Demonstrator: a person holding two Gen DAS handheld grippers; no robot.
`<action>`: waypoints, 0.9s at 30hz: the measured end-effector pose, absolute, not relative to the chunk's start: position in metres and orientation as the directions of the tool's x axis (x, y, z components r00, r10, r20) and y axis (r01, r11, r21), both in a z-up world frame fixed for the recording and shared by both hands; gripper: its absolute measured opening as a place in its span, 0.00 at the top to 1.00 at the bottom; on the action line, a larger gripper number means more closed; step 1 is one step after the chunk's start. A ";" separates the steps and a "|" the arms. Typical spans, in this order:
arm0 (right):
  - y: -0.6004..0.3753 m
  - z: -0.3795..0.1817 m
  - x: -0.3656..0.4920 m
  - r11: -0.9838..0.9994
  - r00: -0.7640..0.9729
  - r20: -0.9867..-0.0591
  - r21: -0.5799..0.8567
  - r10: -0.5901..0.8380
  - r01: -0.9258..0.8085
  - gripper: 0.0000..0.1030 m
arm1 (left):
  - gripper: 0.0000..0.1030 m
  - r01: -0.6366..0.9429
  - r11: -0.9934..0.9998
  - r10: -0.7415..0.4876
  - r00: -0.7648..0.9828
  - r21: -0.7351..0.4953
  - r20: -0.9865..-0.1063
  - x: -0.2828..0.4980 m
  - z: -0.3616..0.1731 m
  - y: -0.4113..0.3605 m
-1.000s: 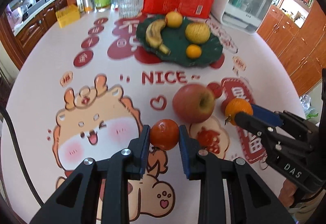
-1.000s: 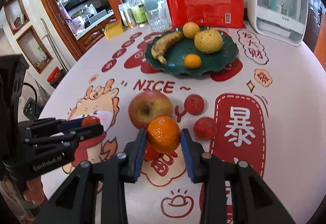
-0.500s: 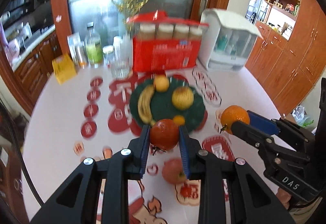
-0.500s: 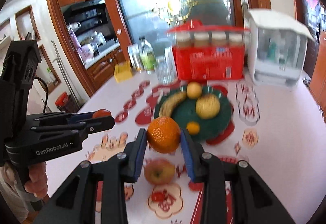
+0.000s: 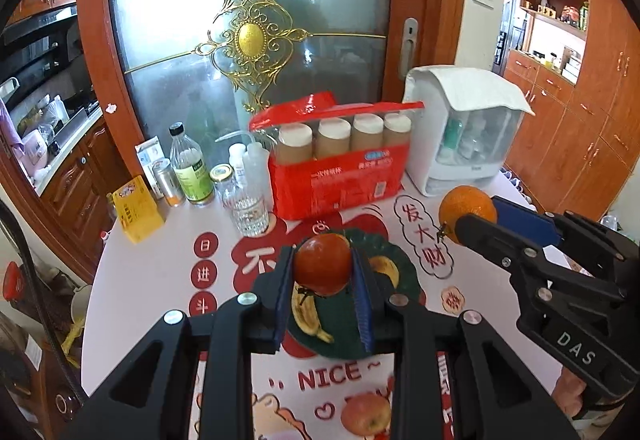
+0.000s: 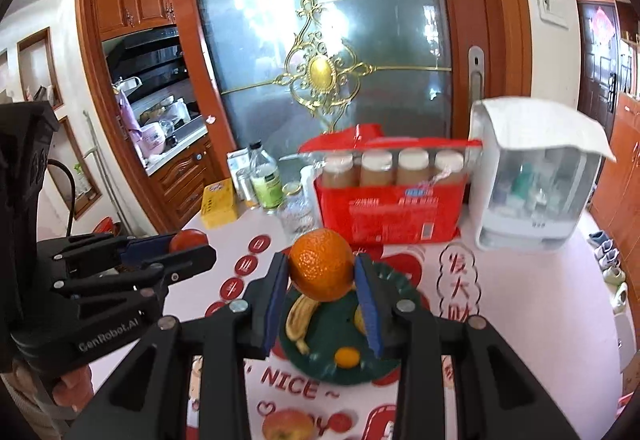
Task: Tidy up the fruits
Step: 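Carry tomato and mandarin onto the green plate and open both tools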
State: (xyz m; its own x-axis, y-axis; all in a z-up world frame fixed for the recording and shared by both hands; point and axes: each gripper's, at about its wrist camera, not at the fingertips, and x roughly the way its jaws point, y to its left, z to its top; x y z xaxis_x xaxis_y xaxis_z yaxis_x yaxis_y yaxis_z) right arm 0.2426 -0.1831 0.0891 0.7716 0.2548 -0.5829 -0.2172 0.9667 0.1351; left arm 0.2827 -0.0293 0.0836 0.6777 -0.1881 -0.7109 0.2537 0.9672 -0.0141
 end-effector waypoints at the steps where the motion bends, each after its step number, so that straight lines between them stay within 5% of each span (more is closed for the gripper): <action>1: -0.183 0.089 0.249 0.968 0.771 -0.586 0.130 0.249 -0.214 0.67 | 0.75 0.251 0.968 -0.185 0.675 -0.013 -0.715 0.290 0.082 -0.030; 27: -0.171 -0.101 0.328 0.967 0.479 -0.841 0.196 0.251 -0.162 0.67 | 0.74 0.298 0.949 -0.209 0.352 -0.102 -0.912 0.406 -0.115 -0.055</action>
State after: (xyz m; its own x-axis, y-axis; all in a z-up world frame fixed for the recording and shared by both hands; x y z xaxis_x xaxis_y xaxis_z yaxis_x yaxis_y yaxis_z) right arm 0.3282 -0.1707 -0.1005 0.4794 0.2506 -0.8411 -0.1621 0.9671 0.1958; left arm 0.4061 -0.0553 -0.1152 0.3522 -0.2092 -0.9122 0.2982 0.9490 -0.1025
